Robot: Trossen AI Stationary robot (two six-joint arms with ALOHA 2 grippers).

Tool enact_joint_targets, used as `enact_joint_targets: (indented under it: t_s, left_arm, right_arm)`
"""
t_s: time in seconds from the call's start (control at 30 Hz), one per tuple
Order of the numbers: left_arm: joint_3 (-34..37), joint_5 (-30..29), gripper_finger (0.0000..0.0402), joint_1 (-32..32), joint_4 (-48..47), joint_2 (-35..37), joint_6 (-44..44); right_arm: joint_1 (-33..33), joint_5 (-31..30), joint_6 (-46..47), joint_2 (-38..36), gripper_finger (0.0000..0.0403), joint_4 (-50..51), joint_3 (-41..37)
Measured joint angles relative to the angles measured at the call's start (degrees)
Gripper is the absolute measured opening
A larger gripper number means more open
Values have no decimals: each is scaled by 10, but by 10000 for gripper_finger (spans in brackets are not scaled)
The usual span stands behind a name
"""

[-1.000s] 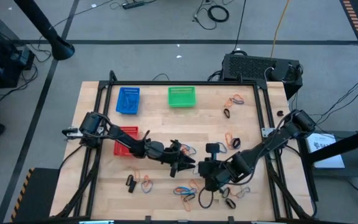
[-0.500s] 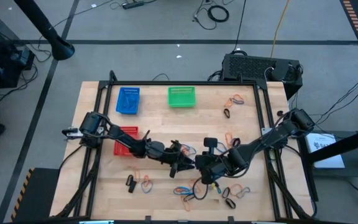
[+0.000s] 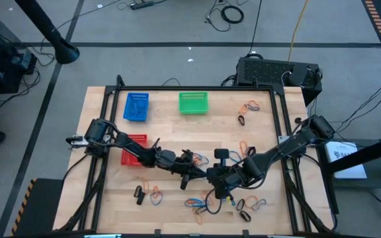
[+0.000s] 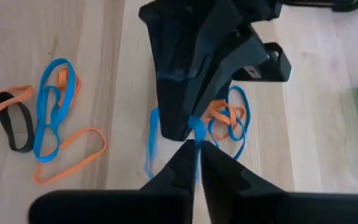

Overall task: Sort rubber bands into baskets
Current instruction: Put the blue rubber band into the blue bin

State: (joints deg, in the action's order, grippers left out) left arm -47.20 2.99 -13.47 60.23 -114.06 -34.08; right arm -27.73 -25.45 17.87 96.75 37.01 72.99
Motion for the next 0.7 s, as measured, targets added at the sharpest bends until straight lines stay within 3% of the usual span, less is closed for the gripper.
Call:
enact_joint_targets:
  t_s: [0.2, 0.37, 0.5, 0.7]
  left_arm:
    - [1, 13, 4, 16, -92, 44, 19]
    - [0, 0, 3, 41, -317, 170, 85]
    - [0, -75, 2, 72, -543, 296, 154]
    - [0, -226, 2, 162, -835, 436, 200]
  right_arm:
    - [0, -1, 3, 0, 76, -4, 0]
    - [-12, 3, 63, 0, 103, -5, -13]
    - [-28, 0, 93, 0, 109, -33, -42]
    - [-39, 0, 57, 0, 109, -164, -106]
